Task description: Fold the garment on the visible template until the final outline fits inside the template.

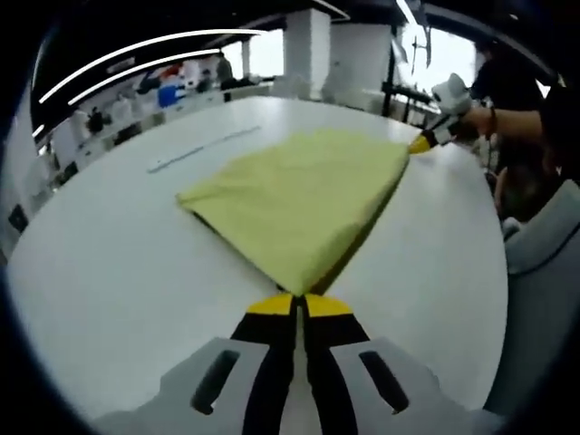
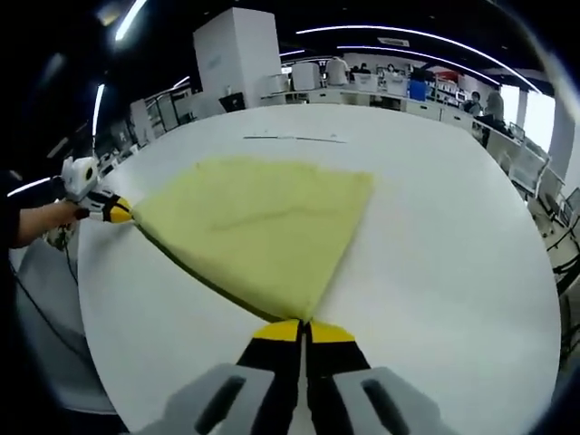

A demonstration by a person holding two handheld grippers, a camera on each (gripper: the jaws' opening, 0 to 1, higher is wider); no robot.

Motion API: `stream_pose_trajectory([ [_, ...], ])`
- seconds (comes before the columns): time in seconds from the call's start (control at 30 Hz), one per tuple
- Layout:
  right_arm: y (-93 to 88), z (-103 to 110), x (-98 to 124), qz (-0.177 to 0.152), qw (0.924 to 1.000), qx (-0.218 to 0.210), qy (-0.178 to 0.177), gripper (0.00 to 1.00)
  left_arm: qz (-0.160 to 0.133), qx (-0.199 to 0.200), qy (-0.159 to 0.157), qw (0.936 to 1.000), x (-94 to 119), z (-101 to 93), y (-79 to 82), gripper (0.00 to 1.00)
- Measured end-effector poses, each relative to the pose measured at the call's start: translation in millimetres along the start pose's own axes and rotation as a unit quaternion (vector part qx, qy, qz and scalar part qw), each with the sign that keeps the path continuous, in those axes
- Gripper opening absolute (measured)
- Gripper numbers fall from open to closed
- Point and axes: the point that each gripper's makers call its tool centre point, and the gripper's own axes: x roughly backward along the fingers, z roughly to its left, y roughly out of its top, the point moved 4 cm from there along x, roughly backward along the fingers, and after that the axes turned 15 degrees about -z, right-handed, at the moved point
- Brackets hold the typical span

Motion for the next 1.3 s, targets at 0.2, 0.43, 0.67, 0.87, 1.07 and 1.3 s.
stream_pose_trajectory([
  [0.2, -4.3, 5.7, 7.3, 0.007, 1.0, 0.004, 0.005, 0.0, 0.007, 0.005, -0.002, 1.0, 12.2, -13.0, -6.3, 0.0],
  [0.43, -11.0, 15.0, 17.0, 0.008, 0.9999, -0.003, 0.006, 0.0, 0.012, 0.012, 0.001, 0.9999, 22.7, -19.8, -10.9, 0.0],
  [0.67, -12.2, 22.9, 21.2, 0.01, 0.9999, -0.005, 0.009, 0.0, 0.018, 0.013, 0.0, 0.9998, 26.5, -26.2, -14.6, 0.0],
  [0.87, -14.0, 23.8, 20.9, 0.007, 0.9999, -0.015, 0.006, 0.0, 0.011, 0.029, 0.009, 0.9995, 28.4, -23.8, -18.4, 0.0],
  [1.07, -15.4, 23.2, 22.0, 0.004, 0.9995, -0.03, -0.002, 0.0, 0.014, 0.033, 0.008, 0.9993, 28.5, -26.1, -18.1, 0.0],
  [1.3, -7.6, 14.0, 24.7, -0.016, 0.9976, -0.056, -0.038, 0.19, -0.011, 0.089, 0.04, 0.9951, 33.1, -23.6, -11.1, 0.09],
])
